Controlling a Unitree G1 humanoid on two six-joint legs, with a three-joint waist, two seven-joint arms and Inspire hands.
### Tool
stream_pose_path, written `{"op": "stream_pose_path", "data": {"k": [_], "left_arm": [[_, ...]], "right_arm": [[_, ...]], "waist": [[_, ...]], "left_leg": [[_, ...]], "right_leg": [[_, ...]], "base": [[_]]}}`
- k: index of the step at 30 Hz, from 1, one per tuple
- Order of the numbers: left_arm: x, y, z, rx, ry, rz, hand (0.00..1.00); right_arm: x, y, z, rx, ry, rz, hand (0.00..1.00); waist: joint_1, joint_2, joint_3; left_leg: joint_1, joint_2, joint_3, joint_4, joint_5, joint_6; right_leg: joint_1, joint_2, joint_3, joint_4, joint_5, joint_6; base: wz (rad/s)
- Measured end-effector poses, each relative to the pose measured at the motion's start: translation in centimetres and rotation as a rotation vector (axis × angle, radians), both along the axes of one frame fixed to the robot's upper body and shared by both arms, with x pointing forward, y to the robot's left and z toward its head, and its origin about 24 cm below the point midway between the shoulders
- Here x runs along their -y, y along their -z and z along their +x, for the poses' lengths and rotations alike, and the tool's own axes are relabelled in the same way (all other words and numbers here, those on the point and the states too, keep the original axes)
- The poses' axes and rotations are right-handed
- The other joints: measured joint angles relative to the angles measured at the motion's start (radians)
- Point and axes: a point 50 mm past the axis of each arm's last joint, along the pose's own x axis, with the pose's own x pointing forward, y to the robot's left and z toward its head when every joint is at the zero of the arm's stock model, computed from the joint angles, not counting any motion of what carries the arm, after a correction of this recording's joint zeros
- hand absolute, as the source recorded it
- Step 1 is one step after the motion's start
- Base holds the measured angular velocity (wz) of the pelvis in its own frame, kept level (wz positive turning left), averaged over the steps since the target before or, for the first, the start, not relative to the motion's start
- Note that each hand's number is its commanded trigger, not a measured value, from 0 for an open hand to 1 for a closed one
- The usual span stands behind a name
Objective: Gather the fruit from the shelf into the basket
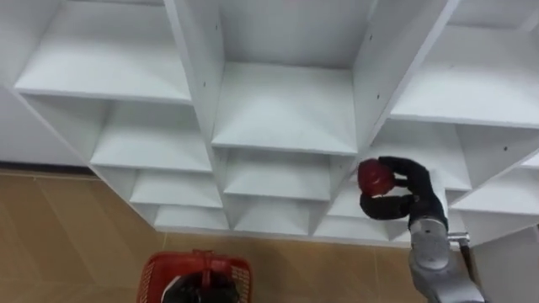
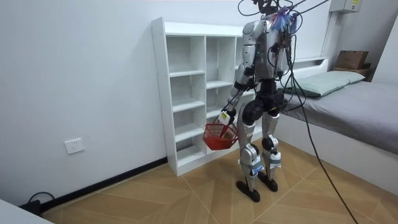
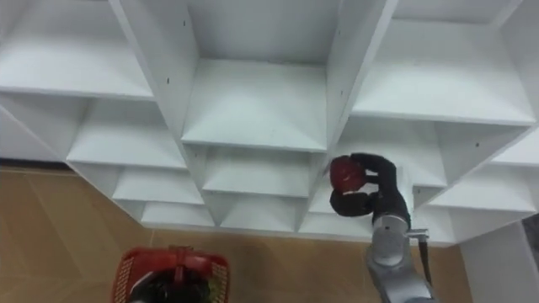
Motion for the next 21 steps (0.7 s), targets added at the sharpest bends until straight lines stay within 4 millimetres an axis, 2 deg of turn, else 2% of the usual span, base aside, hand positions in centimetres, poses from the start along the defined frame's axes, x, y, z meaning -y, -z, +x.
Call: {"op": "stream_pose_path", "data": {"k": [7,16,21], "left_arm": [[0.9,-0.4,0.6,0.034,-0.001,-0.034,1.00],[2.1,-1.1,1.6,0.094,-0.025,-0.093,1.00],[2.4,-1.1,1.5,0.085,-0.041,-0.082,1.00]], "right_arm": [[-0.9,0.6,-2.5,-0.038,-0.109,-0.009,1.00],[-3.5,0.2,-3.6,-0.043,-0.240,0.044,1.00],[-4.0,0.7,-4.1,-0.085,-0.295,0.031,1.00]], "waist": [[-0.015,0.003,0.0006],[-0.038,0.005,0.0032],[-0.040,0.010,0.0066]], "left_leg": [[0.053,0.006,0.028,-0.005,0.000,0.000],[0.069,0.013,0.050,-0.022,-0.002,-0.003],[0.078,0.014,0.063,-0.038,-0.002,-0.003]], "right_leg": [[0.039,0.010,0.038,-0.004,0.005,0.000],[0.045,0.018,0.044,-0.017,0.010,-0.002],[0.040,0.019,0.062,-0.017,0.010,-0.002]], "base": [[-0.13],[-0.07],[-0.09]]}}
